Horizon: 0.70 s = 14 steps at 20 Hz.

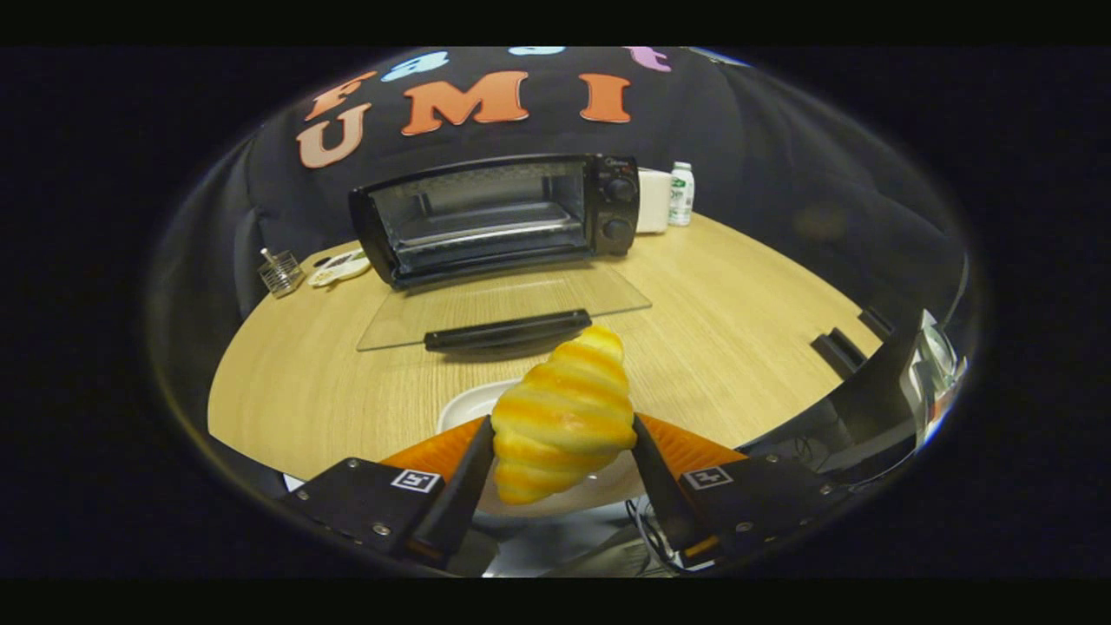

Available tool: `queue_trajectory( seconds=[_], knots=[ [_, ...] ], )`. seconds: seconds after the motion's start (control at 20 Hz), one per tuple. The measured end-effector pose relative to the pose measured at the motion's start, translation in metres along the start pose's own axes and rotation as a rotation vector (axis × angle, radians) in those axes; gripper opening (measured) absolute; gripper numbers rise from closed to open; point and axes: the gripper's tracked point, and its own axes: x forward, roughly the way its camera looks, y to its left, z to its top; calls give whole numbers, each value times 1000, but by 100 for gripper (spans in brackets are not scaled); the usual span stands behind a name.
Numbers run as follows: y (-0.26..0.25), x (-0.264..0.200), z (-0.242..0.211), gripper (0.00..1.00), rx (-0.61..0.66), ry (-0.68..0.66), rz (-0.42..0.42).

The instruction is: Open the toaster oven, put the food inside, and close the toaster oven door.

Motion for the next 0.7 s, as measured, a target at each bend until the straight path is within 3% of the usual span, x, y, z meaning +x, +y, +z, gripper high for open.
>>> queue_trajectory(
  seconds=[0.3, 0.7],
  knots=[
    [5, -4, 73, 86, -44, -85, 75],
    [35, 34, 157, 86, -105, -154, 174]
  ],
)
